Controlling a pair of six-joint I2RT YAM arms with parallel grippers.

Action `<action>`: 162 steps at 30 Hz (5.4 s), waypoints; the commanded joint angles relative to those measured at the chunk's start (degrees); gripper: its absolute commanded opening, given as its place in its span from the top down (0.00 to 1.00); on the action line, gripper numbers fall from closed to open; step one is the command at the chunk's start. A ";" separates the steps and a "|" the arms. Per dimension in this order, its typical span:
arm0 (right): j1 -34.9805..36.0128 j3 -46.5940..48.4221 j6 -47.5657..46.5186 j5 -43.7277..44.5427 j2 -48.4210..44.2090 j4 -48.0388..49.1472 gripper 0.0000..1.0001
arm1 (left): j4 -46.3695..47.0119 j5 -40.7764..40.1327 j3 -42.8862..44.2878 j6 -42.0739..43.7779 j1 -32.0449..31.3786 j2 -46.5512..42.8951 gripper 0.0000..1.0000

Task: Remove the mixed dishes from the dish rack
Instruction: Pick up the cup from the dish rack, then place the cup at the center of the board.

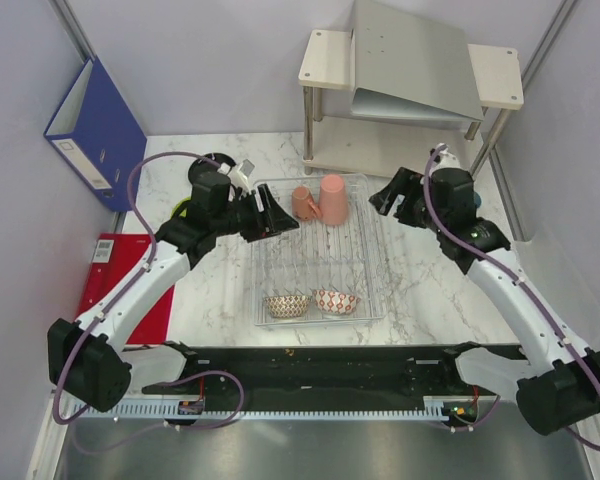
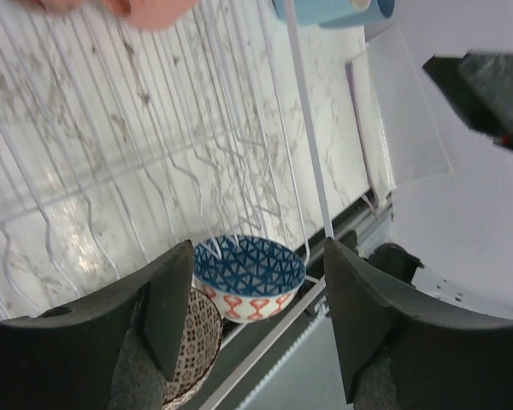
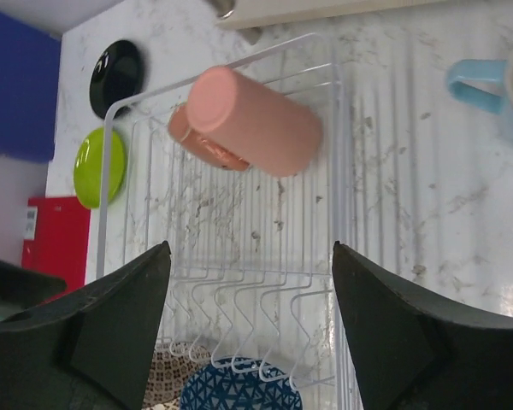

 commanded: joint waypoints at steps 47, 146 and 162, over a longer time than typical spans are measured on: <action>20.68 17.80 -21.10 24.73 38.87 18.89 0.29 | -5.34 -9.41 -5.71 5.63 -2.05 -8.10 0.02; 25.78 -18.67 1.66 24.64 -8.49 18.37 0.09 | -19.58 -42.27 32.05 12.40 13.03 7.26 0.98; 25.78 -20.52 -4.83 29.29 -15.62 13.62 0.09 | -32.94 -38.85 61.52 8.88 32.13 44.17 0.98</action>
